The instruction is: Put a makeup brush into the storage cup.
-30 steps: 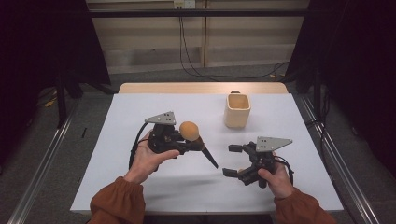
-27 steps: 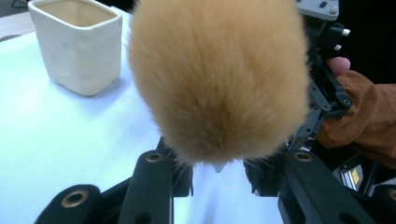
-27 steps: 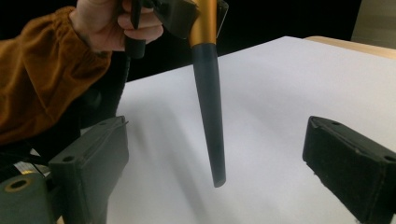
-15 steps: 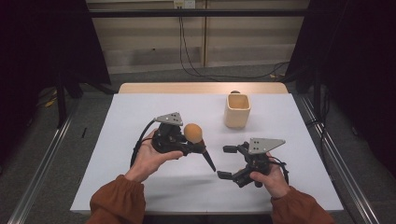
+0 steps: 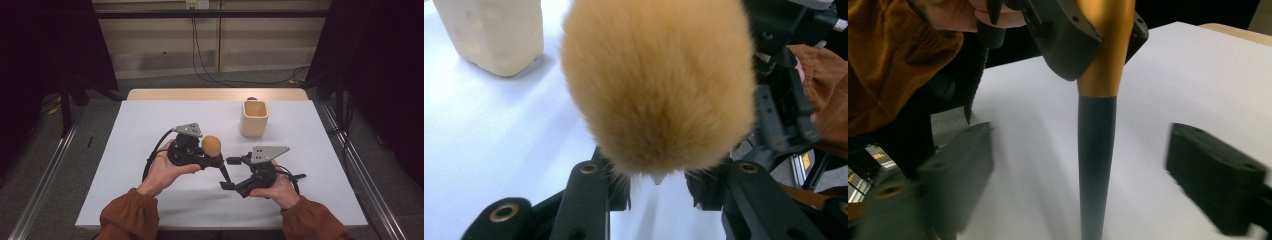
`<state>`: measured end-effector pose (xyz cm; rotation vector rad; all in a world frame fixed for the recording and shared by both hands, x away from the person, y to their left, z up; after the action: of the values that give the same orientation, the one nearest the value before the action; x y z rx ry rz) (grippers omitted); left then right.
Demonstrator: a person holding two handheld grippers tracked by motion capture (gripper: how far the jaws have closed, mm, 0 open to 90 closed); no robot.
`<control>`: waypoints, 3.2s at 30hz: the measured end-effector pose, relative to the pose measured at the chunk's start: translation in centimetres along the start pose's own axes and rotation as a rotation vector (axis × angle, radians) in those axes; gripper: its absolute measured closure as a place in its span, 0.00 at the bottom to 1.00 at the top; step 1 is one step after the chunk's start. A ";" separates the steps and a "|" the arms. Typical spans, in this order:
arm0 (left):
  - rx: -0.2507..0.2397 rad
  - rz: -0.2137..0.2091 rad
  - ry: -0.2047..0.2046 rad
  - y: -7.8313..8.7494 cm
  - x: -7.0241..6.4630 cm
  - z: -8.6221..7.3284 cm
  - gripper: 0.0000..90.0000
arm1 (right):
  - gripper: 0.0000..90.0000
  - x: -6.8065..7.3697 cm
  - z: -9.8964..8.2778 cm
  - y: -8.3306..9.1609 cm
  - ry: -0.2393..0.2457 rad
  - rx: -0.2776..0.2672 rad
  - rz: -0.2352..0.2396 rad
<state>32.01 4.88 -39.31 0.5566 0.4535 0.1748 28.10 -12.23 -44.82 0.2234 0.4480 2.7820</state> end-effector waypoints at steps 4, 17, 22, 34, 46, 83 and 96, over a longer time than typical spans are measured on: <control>-0.001 0.002 -0.003 -0.3 -0.1 -0.2 0.74 | 0.47 -0.1 -0.2 -0.2 -0.002 0.008 -0.018; -0.006 -0.012 0.001 -0.7 -0.1 -0.3 0.74 | 0.81 -0.3 -0.3 -0.3 -0.034 -0.001 -0.033; -0.016 -0.012 -0.001 -0.7 -0.1 -0.3 0.73 | 0.83 -0.3 -0.3 -0.3 -0.030 -0.003 -0.041; -0.076 -0.016 0.012 -0.6 0.2 -0.7 0.61 | 0.83 -0.4 -0.4 -0.1 -0.018 -0.012 -0.059; -0.141 0.063 0.040 0.0 0.9 -1.9 0.26 | 0.83 -1.1 -0.2 1.0 -0.034 -0.043 -0.086; -0.304 0.358 0.065 4.8 3.1 -9.1 0.05 | 0.83 -4.2 0.9 5.2 -0.064 -0.118 -0.250; -0.416 0.416 0.087 7.2 3.1 -11.5 0.04 | 0.83 -6.0 1.7 6.7 -0.071 -0.162 -0.313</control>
<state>29.23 17.20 -45.18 0.2271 0.3674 0.6781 32.20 -19.77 -41.65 0.1949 0.2171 2.4782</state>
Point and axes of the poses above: each handheld gripper's, and its own axes: y roughly backward along the jaws, z roughly out of its top, x roughly to its left, the point moved 4 cm from there along -y, roughly forward along the jaws, and after that the axes turned 5 degrees about y, right-handed, at the moved point
